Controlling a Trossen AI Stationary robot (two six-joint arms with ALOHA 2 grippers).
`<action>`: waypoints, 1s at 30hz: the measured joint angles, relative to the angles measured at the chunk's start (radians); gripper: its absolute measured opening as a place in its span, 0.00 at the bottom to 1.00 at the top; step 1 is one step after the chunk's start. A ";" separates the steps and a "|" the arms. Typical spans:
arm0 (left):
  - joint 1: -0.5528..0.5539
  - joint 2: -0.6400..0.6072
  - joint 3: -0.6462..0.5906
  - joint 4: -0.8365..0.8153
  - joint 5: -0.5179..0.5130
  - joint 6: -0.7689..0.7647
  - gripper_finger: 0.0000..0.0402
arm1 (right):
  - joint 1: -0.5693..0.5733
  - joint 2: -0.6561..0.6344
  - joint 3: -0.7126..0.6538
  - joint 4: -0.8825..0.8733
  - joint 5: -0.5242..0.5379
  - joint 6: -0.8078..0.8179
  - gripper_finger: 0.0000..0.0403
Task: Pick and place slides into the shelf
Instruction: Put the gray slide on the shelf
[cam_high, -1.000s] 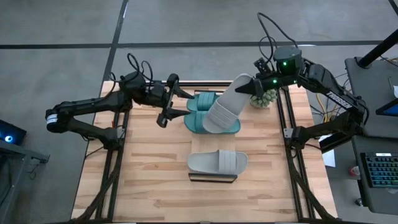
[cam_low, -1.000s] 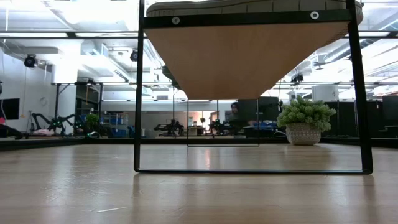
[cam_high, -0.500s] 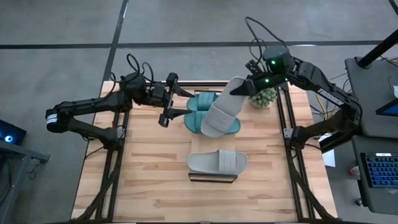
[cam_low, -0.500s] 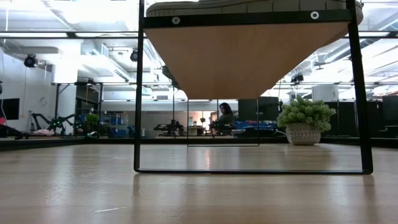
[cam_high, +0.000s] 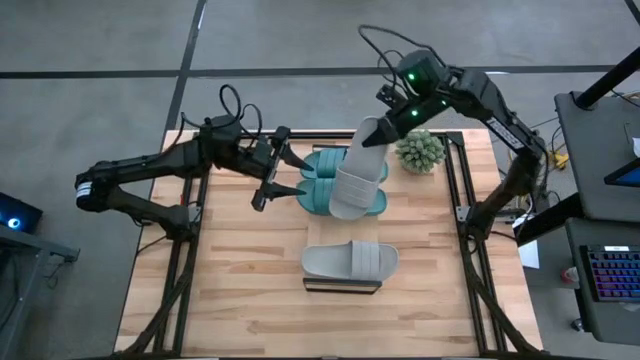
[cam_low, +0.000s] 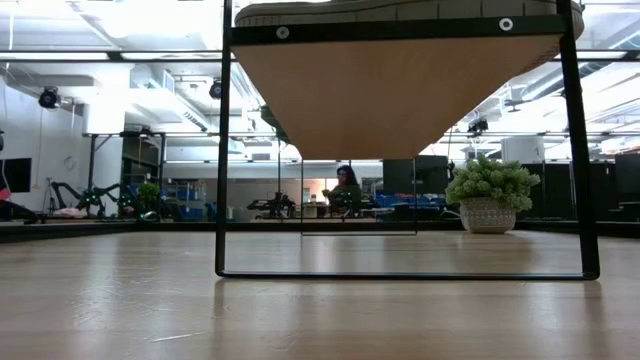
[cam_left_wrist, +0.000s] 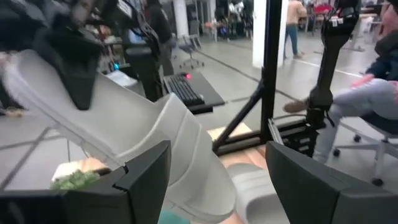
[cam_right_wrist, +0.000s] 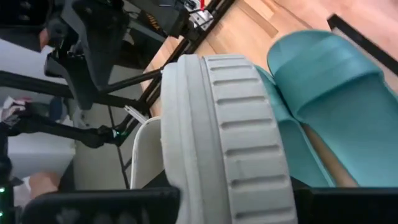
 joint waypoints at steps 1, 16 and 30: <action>-0.002 0.009 0.019 -0.024 0.003 0.000 0.61 | 0.000 0.024 0.038 -0.020 0.000 -0.012 0.11; -0.019 0.148 0.261 -0.321 0.056 0.029 0.61 | 0.001 0.182 0.266 -0.224 0.001 -0.101 0.11; -0.024 0.262 0.358 -0.319 0.061 0.080 0.61 | 0.003 0.181 0.268 -0.221 0.000 -0.059 0.11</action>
